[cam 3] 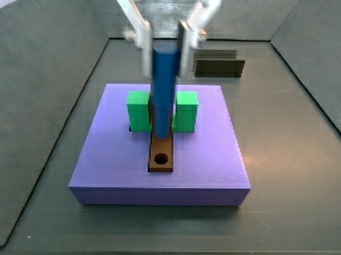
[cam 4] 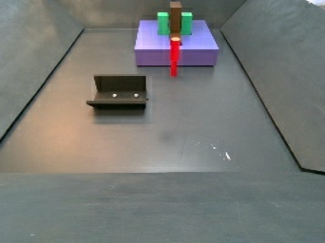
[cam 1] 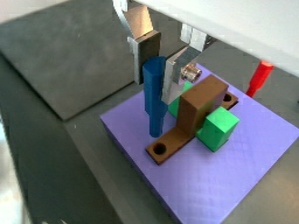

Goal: Pick up the blue object. Move up. Place the blue object on the fixture. Regrasp the blue object. Move to above the board. Insert the blue object.
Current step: Insert the blue object.

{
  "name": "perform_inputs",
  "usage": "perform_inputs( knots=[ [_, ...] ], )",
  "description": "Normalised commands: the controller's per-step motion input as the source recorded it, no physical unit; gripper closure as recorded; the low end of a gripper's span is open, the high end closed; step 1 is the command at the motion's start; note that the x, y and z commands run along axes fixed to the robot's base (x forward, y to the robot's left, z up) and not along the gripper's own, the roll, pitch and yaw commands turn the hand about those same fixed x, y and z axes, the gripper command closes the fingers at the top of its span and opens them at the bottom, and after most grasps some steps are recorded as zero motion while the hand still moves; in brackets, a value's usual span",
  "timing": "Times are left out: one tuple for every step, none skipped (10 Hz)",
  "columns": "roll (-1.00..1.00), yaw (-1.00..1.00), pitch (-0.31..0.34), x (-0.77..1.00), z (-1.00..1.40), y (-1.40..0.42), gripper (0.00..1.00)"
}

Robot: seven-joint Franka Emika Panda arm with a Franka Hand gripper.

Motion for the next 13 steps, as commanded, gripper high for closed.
perform_inputs(
  knots=[
    [0.29, 0.57, 0.000, 0.33, -0.20, 0.00, 1.00],
    [0.23, 0.48, 0.000, 0.38, -0.18, 0.05, 1.00],
    [0.15, 0.40, 0.000, 0.13, -0.05, 0.09, 1.00],
    [0.07, 0.01, 0.000, 0.00, -0.04, 0.00, 1.00],
    [0.09, 0.00, -0.007, -0.06, -0.29, 0.00, 1.00],
    [0.00, -0.10, -0.124, -0.23, -0.41, 0.06, 1.00],
    [0.00, -0.11, -0.130, -0.15, -0.37, 0.07, 1.00],
    [-0.02, -0.10, -0.149, -0.15, -0.33, 0.03, 1.00],
    [-0.02, -0.09, -0.099, -0.09, -0.29, 0.00, 1.00],
    [0.00, -0.05, -0.020, -0.05, -0.17, 0.00, 1.00],
    [0.03, -0.01, 0.000, -0.07, -0.11, -0.02, 1.00],
    [0.09, 0.00, 0.000, -0.05, -0.08, -0.03, 1.00],
    [0.08, 0.00, 0.000, -0.08, -0.02, -0.08, 1.00]
  ],
)
